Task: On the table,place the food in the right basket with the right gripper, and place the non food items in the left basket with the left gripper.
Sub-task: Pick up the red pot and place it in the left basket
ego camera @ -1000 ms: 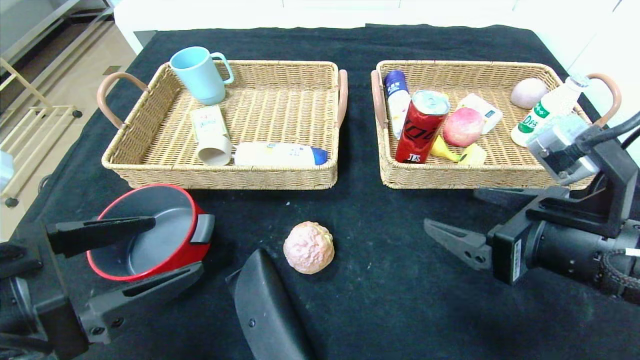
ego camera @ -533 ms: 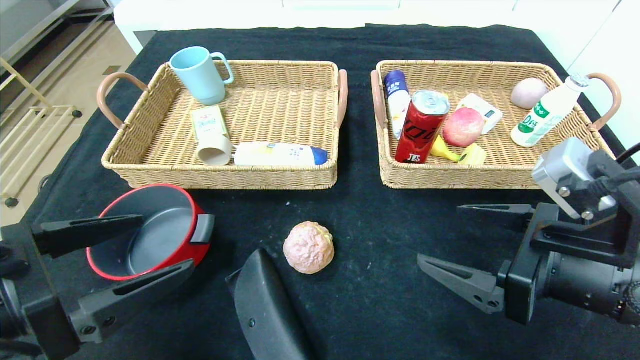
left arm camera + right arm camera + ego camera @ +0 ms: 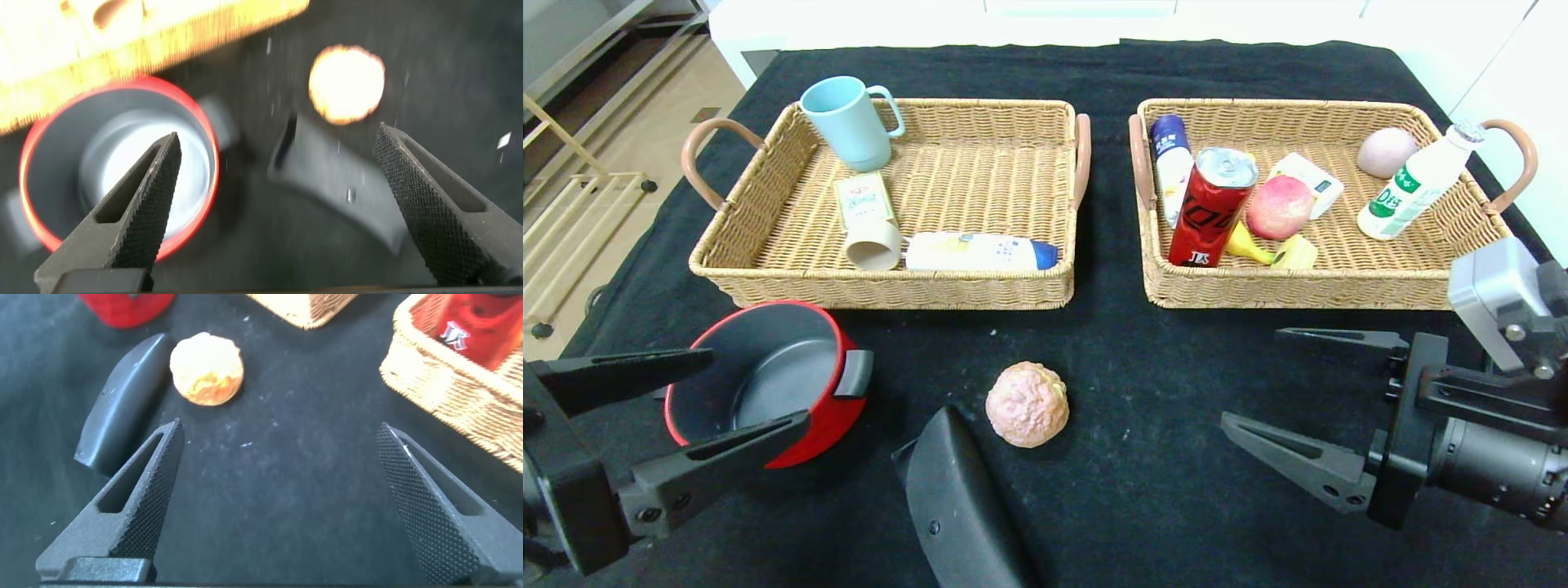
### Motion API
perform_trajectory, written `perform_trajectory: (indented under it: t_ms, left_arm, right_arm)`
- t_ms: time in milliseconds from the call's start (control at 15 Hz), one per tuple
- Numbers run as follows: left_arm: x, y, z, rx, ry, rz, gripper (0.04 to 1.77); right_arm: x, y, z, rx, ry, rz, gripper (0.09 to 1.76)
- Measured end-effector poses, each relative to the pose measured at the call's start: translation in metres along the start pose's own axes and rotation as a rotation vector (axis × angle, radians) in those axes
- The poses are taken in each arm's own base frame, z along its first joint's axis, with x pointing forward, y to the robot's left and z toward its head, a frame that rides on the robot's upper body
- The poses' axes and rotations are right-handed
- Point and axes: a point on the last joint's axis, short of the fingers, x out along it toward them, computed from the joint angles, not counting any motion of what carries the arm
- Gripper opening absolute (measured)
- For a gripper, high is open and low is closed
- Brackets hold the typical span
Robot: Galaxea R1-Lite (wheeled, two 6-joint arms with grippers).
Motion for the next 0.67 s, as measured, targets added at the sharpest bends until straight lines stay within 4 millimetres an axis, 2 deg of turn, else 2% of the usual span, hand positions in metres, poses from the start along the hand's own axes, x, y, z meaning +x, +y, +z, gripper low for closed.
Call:
perform_trajectory:
  t_ms: [267, 467, 667]
  left_arm:
    - [0.004, 0.002, 0.014, -0.002, 0.129, 0.08, 1.72]
    - [0.02, 0.005, 0.024, -0.024, 0.256, 0.111, 1.72]
    - [0.046, 0.01, 0.03, -0.051, 0.37, 0.203, 1.72]
  right_arm:
    - [0.0, -0.006, -0.015, 0.012, 0.009, -0.013, 1.7]
    - [0.001, -0.008, -0.02, 0.019, 0.028, -0.024, 1.7]
    - [0.0, -0.011, -0.021, 0.02, 0.028, -0.036, 1.7]
